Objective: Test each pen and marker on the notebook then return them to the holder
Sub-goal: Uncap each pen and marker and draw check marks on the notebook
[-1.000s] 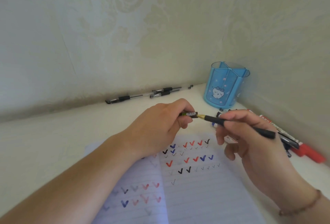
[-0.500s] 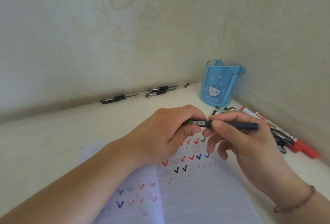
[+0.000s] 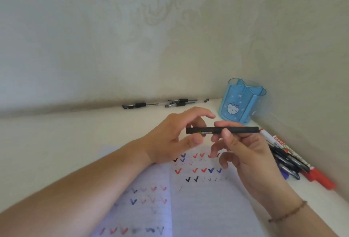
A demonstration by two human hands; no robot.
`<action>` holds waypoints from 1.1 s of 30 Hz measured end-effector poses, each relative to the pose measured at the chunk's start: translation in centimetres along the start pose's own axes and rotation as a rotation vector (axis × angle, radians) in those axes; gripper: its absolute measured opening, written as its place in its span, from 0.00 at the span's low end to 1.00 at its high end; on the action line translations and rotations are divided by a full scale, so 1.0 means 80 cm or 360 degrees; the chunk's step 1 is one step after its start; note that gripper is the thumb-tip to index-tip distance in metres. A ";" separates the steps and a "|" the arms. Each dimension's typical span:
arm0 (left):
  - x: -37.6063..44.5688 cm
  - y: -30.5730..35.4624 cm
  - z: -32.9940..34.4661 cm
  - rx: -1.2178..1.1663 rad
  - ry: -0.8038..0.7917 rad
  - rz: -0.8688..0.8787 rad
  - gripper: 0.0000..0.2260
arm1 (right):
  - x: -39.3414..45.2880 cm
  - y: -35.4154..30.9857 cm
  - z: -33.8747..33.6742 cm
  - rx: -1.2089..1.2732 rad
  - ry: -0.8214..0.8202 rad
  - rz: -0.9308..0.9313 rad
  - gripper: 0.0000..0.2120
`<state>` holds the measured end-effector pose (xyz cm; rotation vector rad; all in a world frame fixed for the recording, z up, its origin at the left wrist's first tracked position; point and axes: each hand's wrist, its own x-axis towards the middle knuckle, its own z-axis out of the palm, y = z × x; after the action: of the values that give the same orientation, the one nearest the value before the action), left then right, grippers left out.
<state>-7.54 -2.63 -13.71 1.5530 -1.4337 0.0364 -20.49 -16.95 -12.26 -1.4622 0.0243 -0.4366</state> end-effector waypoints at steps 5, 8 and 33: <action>0.011 -0.031 -0.015 0.0319 0.0371 -0.0288 0.21 | -0.010 -0.011 0.001 -0.0069 0.0182 0.0029 0.31; 0.005 -0.023 -0.034 0.0982 0.0007 -0.0376 0.17 | -0.016 -0.027 0.001 -0.0223 0.0166 0.0063 0.34; -0.584 0.257 -0.281 0.1535 0.0711 -0.1307 0.13 | -0.141 0.032 0.431 -0.1224 -0.1577 -0.0241 0.07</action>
<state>-24.86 50.27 -17.51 2.5963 -0.3049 0.6092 -20.63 19.39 -13.26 -2.3118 -0.7863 0.2608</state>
